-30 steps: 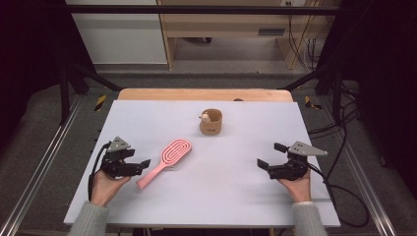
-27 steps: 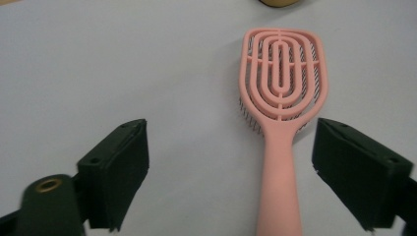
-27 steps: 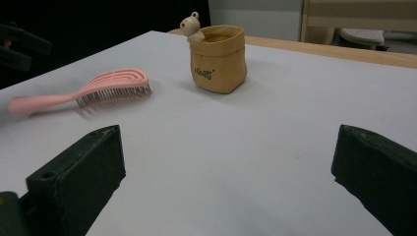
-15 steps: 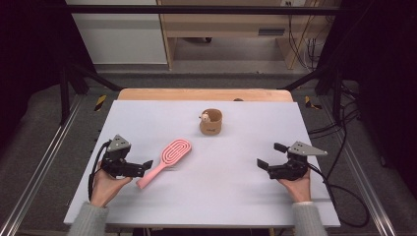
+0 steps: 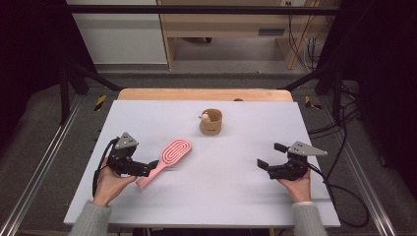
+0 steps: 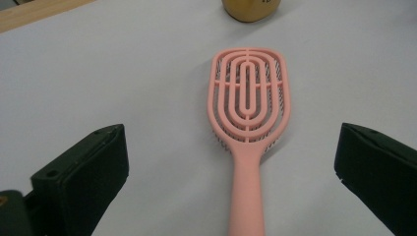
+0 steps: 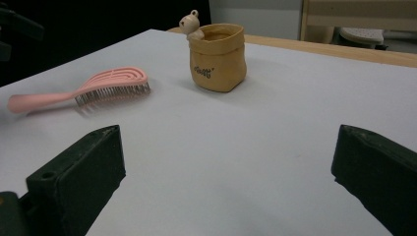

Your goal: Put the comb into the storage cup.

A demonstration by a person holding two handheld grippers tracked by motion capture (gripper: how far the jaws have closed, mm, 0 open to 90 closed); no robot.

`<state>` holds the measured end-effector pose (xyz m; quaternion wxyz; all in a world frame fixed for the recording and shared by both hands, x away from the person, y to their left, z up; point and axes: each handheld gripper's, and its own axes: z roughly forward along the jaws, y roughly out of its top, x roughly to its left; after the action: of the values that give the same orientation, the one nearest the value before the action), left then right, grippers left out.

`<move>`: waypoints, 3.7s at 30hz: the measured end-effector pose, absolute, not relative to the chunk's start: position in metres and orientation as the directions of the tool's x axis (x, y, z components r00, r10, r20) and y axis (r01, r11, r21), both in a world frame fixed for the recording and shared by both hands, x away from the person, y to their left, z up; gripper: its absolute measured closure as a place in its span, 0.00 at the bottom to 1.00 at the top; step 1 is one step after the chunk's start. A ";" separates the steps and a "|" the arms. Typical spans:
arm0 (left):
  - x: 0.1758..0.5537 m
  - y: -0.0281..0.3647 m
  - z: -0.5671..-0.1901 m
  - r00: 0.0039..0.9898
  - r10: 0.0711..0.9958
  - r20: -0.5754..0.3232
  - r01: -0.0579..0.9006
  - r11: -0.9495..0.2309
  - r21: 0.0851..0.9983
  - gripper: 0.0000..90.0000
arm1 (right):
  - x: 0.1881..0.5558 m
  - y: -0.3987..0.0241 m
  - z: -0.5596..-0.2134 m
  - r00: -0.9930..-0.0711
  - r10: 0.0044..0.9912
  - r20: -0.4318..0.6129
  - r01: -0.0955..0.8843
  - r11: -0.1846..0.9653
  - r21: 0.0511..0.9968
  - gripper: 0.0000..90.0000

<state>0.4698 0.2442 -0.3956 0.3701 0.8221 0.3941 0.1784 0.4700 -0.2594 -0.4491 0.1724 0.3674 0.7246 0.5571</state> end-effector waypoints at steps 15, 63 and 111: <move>0.483 0.227 -0.409 0.644 0.765 -0.010 0.545 -0.450 0.708 0.00 | 0.470 -0.260 -0.449 -0.671 0.724 0.160 0.340 0.109 0.934 0.00; 0.490 0.215 -0.451 0.669 0.743 -0.024 0.617 -0.537 0.575 0.42 | 0.470 -0.260 -0.449 -0.670 0.724 0.161 0.338 0.105 0.935 0.00; 0.490 0.203 -0.455 0.665 0.745 0.056 0.617 -0.590 0.521 0.76 | 0.470 -0.260 -0.449 -0.666 0.727 0.165 0.341 0.101 0.935 0.00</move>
<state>0.4903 0.2035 -0.4545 0.2360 0.8812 0.3865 0.1355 0.4700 -0.2595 -0.4486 0.1727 0.3701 0.7216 0.5590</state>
